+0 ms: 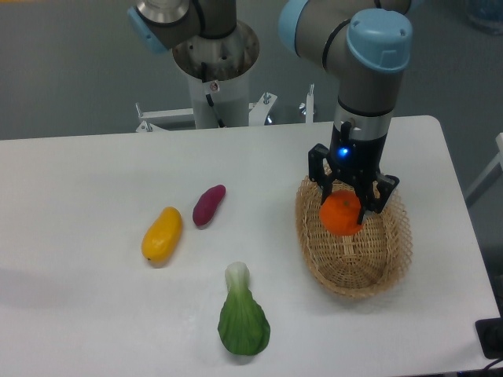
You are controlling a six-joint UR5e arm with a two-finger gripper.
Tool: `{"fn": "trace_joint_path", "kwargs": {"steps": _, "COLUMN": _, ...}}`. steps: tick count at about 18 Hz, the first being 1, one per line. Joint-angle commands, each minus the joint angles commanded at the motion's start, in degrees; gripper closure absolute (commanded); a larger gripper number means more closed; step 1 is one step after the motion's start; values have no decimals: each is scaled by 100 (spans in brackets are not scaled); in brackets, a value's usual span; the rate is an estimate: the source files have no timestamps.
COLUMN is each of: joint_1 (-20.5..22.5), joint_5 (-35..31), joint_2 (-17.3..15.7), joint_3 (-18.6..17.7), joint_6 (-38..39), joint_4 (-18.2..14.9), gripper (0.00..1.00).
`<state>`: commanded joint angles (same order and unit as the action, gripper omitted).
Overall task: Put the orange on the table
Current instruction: 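Grip the orange in the gripper and lift it from the wicker basket, then carry the held orange out of the basket toward the bok choy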
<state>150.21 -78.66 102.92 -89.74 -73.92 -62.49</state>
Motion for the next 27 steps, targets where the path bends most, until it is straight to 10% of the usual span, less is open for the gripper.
{"fn": "trace_joint_path", "kwargs": {"steps": 15, "joint_1": -35, "joint_5": -35, "joint_2": 44, "joint_3": -53, "joint_6": 105, "joint_4": 61, "gripper": 37}}
{"fn": "trace_joint_path", "kwargs": {"steps": 27, "joint_1": -1379, "joint_5": -677, "joint_2": 738, "joint_3": -229, "joint_6": 2687, "joint_4": 931, "gripper": 37}}
